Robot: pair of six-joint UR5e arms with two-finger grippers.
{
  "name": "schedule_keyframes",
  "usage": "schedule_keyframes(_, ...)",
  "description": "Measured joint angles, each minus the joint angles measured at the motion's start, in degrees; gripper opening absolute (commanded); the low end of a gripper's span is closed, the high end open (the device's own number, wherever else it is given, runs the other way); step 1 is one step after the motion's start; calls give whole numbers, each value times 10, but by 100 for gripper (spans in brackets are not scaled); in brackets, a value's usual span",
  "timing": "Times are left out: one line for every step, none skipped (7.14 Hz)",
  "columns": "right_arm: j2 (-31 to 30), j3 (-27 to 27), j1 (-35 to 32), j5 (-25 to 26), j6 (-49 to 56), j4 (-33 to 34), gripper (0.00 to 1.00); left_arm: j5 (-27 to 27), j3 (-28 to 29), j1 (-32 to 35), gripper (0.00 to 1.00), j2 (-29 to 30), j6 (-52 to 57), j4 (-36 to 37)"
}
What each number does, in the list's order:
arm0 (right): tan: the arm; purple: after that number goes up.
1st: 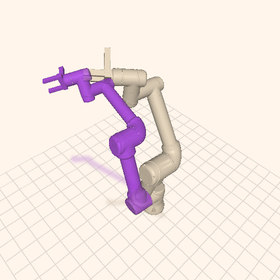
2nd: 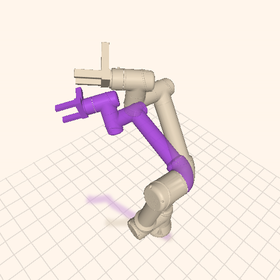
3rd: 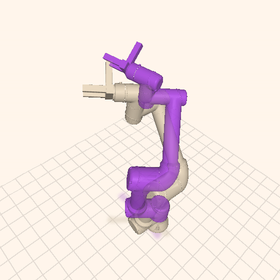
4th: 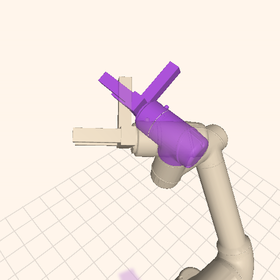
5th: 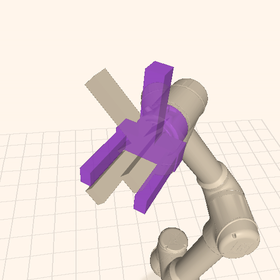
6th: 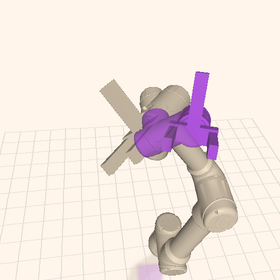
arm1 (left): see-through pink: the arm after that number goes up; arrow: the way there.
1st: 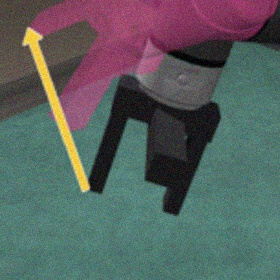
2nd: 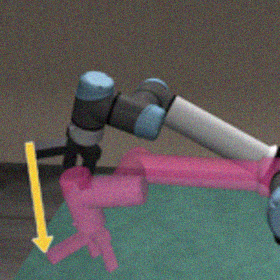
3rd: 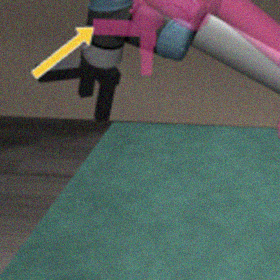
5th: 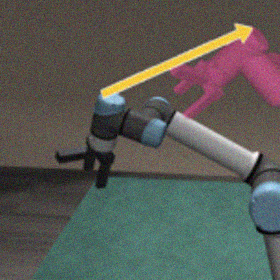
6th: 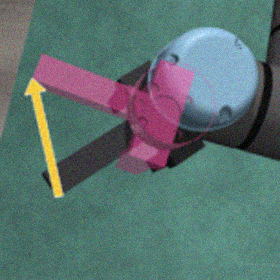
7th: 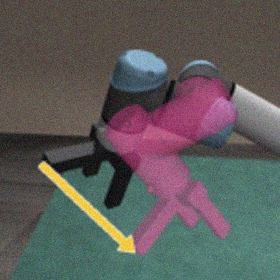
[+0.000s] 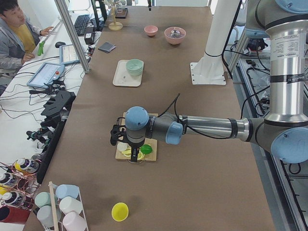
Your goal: Stack pink bowl on green and place spoon
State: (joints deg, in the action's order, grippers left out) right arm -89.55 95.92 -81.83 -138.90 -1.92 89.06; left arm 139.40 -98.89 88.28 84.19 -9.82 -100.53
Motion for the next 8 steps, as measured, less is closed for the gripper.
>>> schedule_keyframes(-1, 0, 2, -3, 0, 0, 100, 1, -4, -1, 97, -1, -1, -1)
schedule_keyframes(0, -1, 4, -4, 0, -1, 100, 1, -6, -2, 97, -1, -2, -1)
schedule_keyframes(-1, -2, 7, -4, -1, -10, 100, 1, -6, -5, 97, 1, -2, -1)
schedule_keyframes(-2, -4, 13, -3, -1, -27, 100, 0, -6, -13, 98, 5, -2, -2)
schedule_keyframes(-2, -6, 23, 2, -3, -38, 100, 0, -6, -21, 98, 9, -3, -2)
schedule_keyframes(1, -7, 42, 12, -24, -47, 100, 1, -5, -25, 98, 10, -8, -3)
schedule_keyframes(5, -11, 63, 25, -62, -64, 99, 1, -4, -31, 98, 11, -18, -3)
schedule_keyframes(8, -25, 83, 36, -103, -101, 98, -1, -2, -45, 98, 14, -27, -2)
